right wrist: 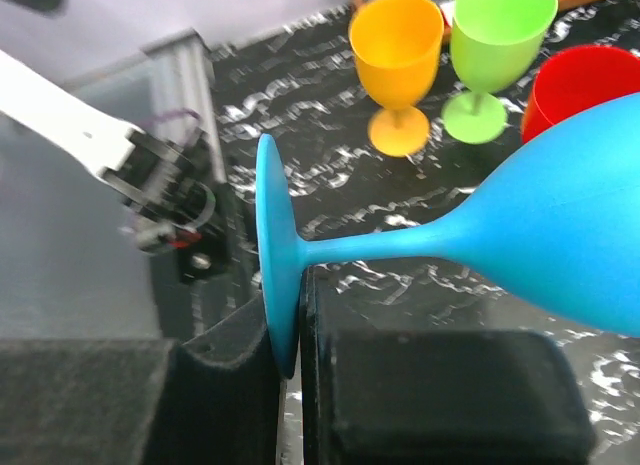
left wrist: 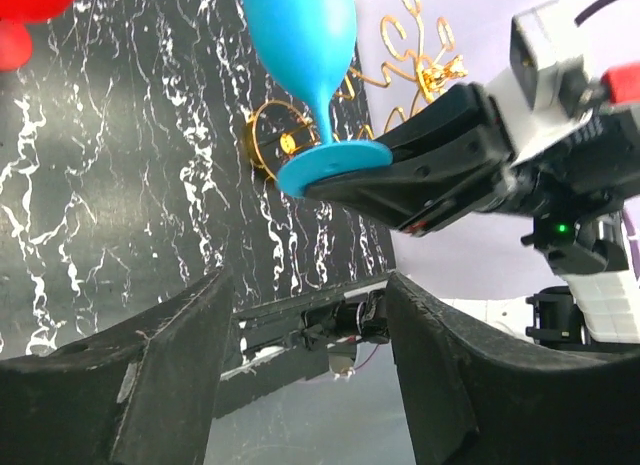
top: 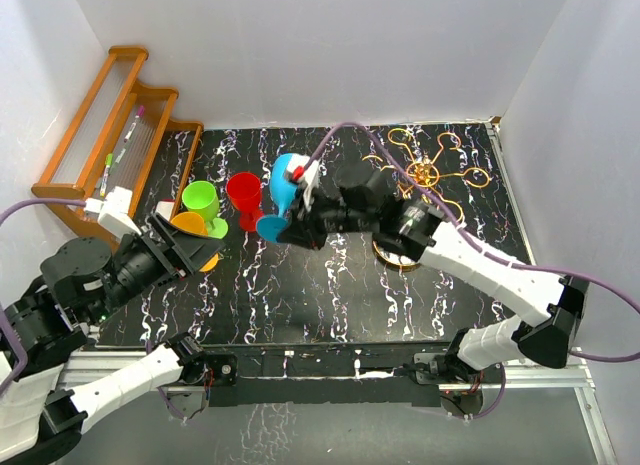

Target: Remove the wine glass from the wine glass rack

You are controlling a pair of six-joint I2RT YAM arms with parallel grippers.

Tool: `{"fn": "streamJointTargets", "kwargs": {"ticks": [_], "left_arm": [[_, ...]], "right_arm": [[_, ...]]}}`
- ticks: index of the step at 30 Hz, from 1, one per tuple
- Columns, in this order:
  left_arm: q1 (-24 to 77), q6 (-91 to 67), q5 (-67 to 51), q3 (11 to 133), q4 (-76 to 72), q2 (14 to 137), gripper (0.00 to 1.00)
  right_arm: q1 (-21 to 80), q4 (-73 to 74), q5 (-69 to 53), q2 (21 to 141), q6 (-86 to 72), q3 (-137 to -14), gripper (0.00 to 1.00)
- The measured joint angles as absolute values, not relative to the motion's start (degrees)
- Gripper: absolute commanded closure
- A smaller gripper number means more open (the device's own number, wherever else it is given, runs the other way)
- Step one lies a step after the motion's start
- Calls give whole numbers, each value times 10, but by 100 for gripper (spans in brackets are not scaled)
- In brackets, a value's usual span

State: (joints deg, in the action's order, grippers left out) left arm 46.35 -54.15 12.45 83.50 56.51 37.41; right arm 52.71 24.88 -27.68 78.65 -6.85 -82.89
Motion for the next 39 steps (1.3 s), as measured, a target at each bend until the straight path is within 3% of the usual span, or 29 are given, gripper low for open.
{"fn": "streamJointTargets", "kwargs": {"ticks": [8, 17, 24, 32, 39], "left_arm": [[463, -592, 89, 776, 566, 385, 37], [463, -699, 17, 621, 479, 357, 37], [463, -771, 9, 560, 411, 323, 37], [463, -834, 48, 530, 364, 248, 38], [463, -849, 47, 515, 337, 258, 39]], "right_arm": [[683, 179, -22, 752, 84, -659, 92], [768, 5, 196, 693, 226, -560, 92], [814, -93, 275, 682, 290, -528, 92], [837, -119, 318, 683, 321, -508, 92], [855, -142, 334, 696, 343, -507, 92]]}}
